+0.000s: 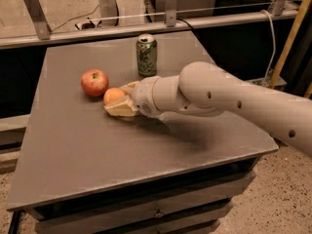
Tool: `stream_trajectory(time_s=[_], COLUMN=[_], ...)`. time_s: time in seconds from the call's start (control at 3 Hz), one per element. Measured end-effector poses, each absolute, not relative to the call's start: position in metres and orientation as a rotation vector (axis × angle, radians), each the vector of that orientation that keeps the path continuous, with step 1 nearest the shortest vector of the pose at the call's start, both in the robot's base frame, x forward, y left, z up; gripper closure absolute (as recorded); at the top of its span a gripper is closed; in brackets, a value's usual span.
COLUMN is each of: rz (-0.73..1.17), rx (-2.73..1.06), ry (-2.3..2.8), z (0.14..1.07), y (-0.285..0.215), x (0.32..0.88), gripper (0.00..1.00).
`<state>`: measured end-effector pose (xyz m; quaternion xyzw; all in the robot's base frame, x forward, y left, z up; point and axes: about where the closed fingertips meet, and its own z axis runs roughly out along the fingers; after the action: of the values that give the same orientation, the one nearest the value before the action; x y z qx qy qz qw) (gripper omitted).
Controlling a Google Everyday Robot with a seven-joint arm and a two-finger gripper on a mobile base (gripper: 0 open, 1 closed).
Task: Move orange near apple
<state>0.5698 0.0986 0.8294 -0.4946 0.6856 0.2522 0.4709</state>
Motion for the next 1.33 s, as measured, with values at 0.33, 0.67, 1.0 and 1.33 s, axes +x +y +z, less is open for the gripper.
stream_trajectory(time_s=[0.33,0.67,1.0,1.33], rz=[0.651,0.697,0.720,0.699], rx=[-1.183,-1.144,-1.103,-1.107], ry=[1.696,1.682,1.639,1.600], z=[0.827,0.835,0.860,0.896], y=[0.108,0.111,0.099,0.080], x=[0.574,0.577,0.576,0.565], gripper=[0.21,0.00,0.00,0.00])
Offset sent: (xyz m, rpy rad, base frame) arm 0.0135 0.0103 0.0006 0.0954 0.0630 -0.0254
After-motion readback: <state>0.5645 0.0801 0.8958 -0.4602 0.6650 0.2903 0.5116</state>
